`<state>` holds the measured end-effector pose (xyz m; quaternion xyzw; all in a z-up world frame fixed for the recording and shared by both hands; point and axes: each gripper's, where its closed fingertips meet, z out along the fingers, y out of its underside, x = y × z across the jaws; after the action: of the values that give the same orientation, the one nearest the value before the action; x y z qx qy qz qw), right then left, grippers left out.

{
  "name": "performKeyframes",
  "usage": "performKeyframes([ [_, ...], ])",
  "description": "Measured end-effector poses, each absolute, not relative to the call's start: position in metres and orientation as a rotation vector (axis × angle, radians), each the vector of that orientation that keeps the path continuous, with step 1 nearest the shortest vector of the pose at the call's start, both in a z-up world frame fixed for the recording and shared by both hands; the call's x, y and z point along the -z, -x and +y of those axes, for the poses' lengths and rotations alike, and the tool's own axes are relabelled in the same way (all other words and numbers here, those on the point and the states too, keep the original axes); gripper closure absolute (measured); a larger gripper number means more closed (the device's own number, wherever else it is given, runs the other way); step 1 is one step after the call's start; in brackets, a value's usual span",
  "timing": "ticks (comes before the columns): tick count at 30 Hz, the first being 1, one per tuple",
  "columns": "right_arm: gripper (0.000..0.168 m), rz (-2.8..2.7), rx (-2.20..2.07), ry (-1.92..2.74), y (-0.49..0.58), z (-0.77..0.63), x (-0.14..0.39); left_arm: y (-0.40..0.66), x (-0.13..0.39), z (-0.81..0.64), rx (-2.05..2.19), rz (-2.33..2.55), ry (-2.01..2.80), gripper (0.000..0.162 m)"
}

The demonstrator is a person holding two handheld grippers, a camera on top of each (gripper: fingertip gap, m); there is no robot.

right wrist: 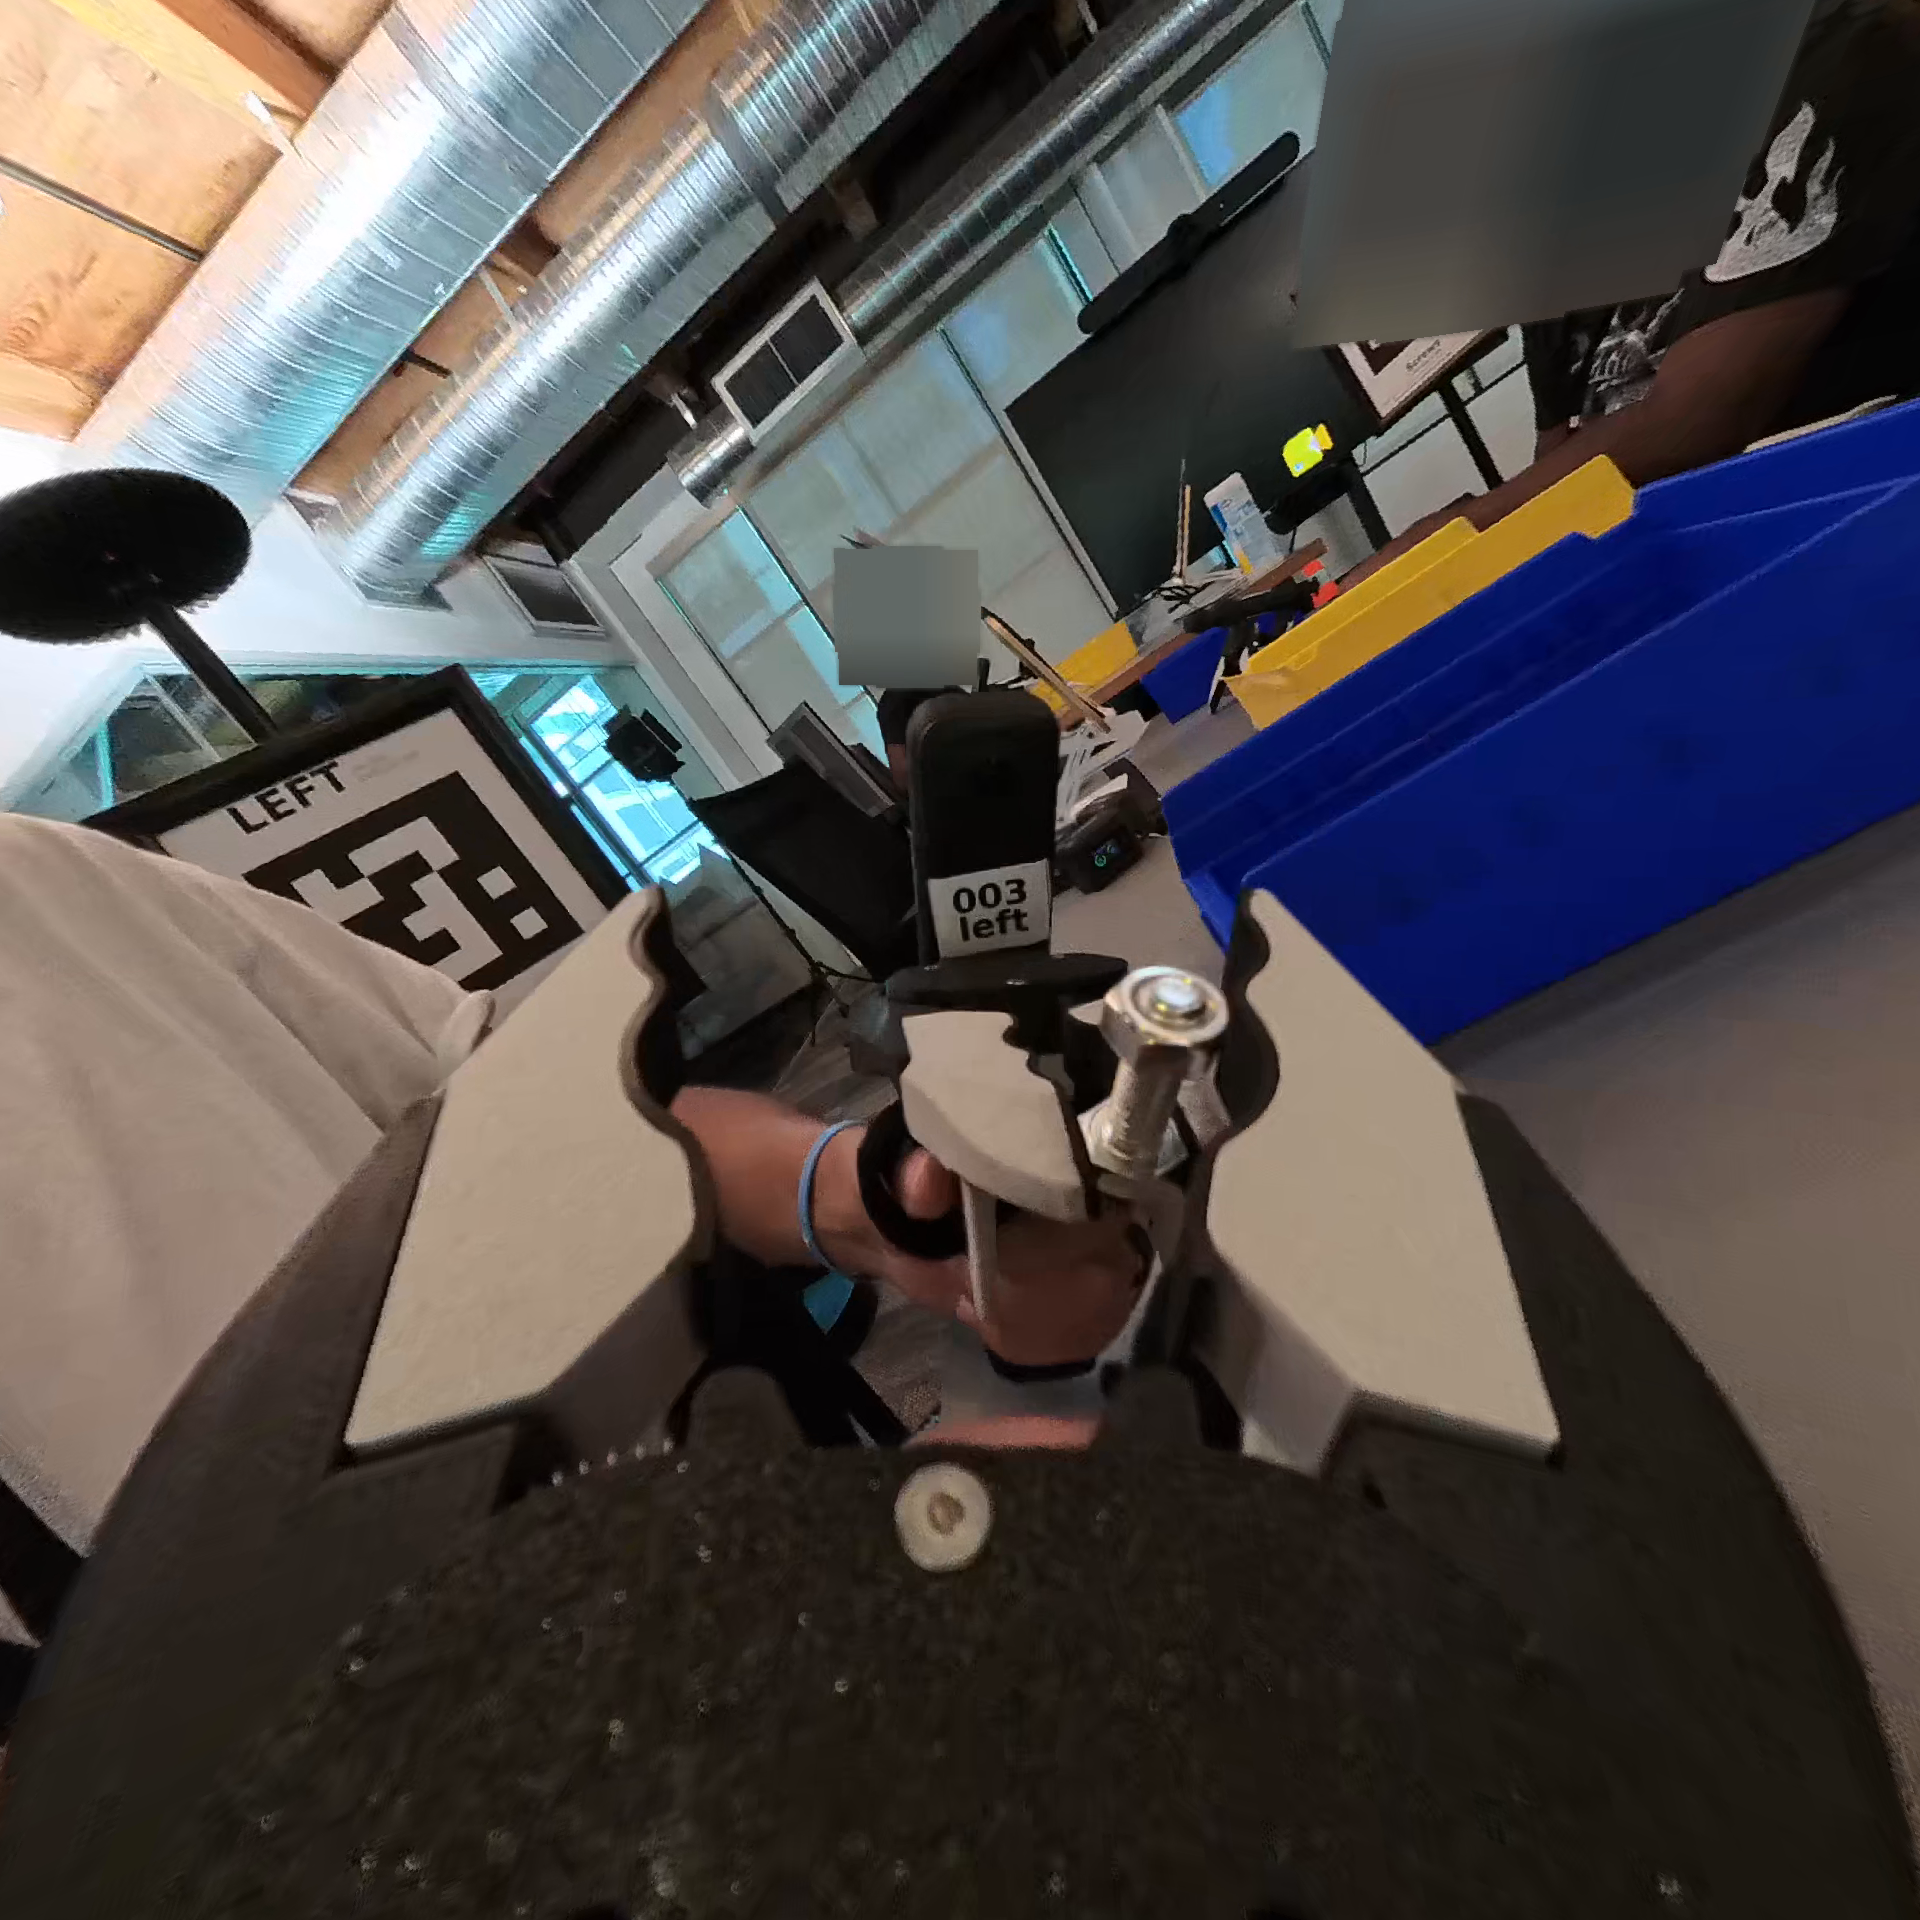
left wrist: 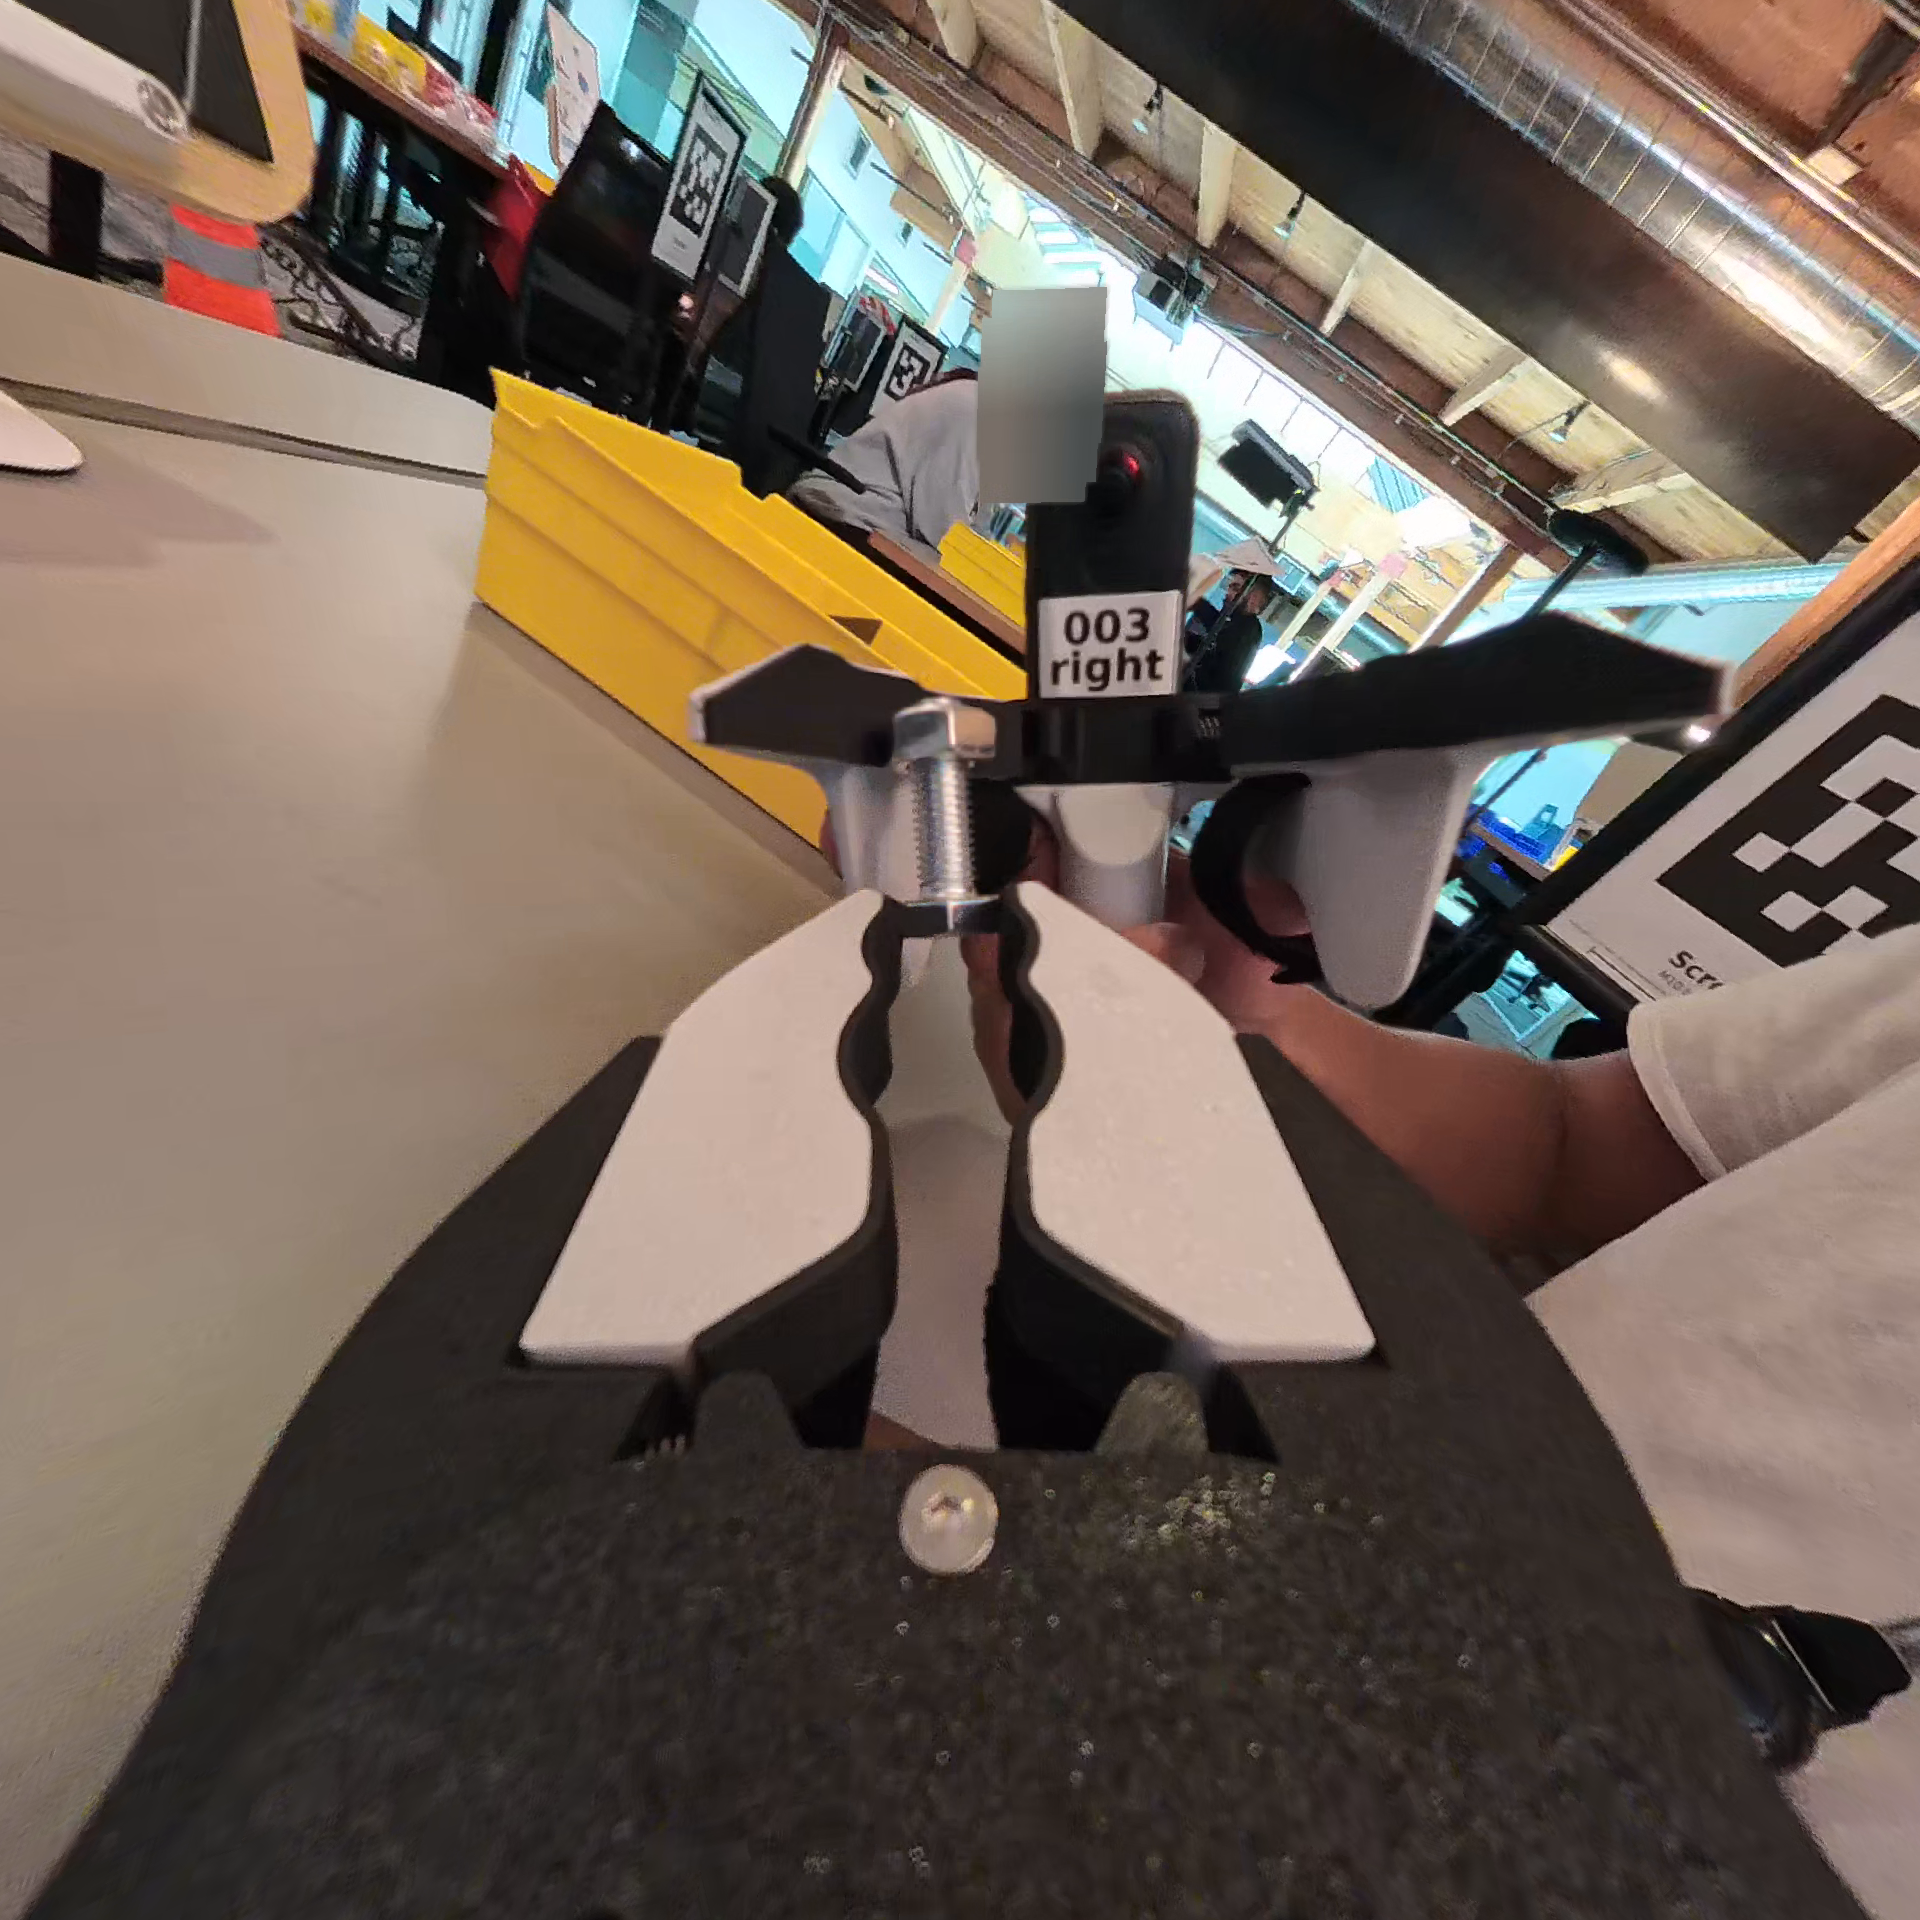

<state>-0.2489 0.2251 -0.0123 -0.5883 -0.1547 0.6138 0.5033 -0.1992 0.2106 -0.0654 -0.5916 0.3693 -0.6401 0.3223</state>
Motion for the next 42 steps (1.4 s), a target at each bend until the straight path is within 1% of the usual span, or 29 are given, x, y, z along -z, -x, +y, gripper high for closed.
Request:
performKeyframes([
  [4,0.069,-0.345,-1.379,1.458,0.225,0.232,0.021,0.209,0.059,0.221,1.689,0.908,1.537,0.144],
  [6,0.076,-0.330,-1.400,1.456,0.217,0.229,0.022,0.213,0.057,0.226,1.695,0.880,1.538,0.144],
  [8,0.087,-0.361,-1.443,1.449,0.222,0.222,0.022,0.212,0.059,0.225,1.683,0.896,1.542,0.144],
  [9,0.089,-0.383,-1.448,1.449,0.229,0.221,0.022,0.210,0.061,0.223,1.672,0.920,1.545,0.144],
  [11,0.080,-0.396,-1.437,1.451,0.243,0.223,0.021,0.204,0.064,0.215,1.648,0.979,1.544,0.144],
  [13,0.077,-0.408,-1.478,1.443,0.252,0.223,0.019,0.201,0.064,0.210,1.644,1.002,1.533,0.144],
  [17,0.079,-0.359,-1.425,1.439,0.233,0.230,0.019,0.207,0.062,0.218,1.638,0.963,1.538,0.144],
  [22,0.093,-0.356,-1.436,1.429,0.220,0.224,0.019,0.213,0.061,0.229,1.645,0.904,1.552,0.144],
  [26,0.074,-0.384,-1.476,1.419,0.243,0.224,0.013,0.203,0.063,0.215,1.654,0.969,1.540,0.144],
  [29,0.075,-0.420,-1.507,1.420,0.246,0.222,0.009,0.202,0.062,0.212,1.646,0.981,1.527,0.144],
  [32,0.075,-0.425,-1.438,1.446,0.228,0.223,0.009,0.210,0.057,0.220,1.646,0.935,1.513,0.144],
  [36,0.081,-0.482,-1.416,1.450,0.223,0.212,0.005,0.216,0.053,0.225,1.635,0.909,1.490,0.144],
  [40,0.069,-0.538,-1.396,1.456,0.245,0.212,0.002,0.209,0.052,0.213,1.611,0.986,1.440,0.144],
  [42,0.069,-0.558,-1.427,1.447,0.251,0.209,-0.001,0.208,0.050,0.207,1.569,1.020,1.406,0.144],
])
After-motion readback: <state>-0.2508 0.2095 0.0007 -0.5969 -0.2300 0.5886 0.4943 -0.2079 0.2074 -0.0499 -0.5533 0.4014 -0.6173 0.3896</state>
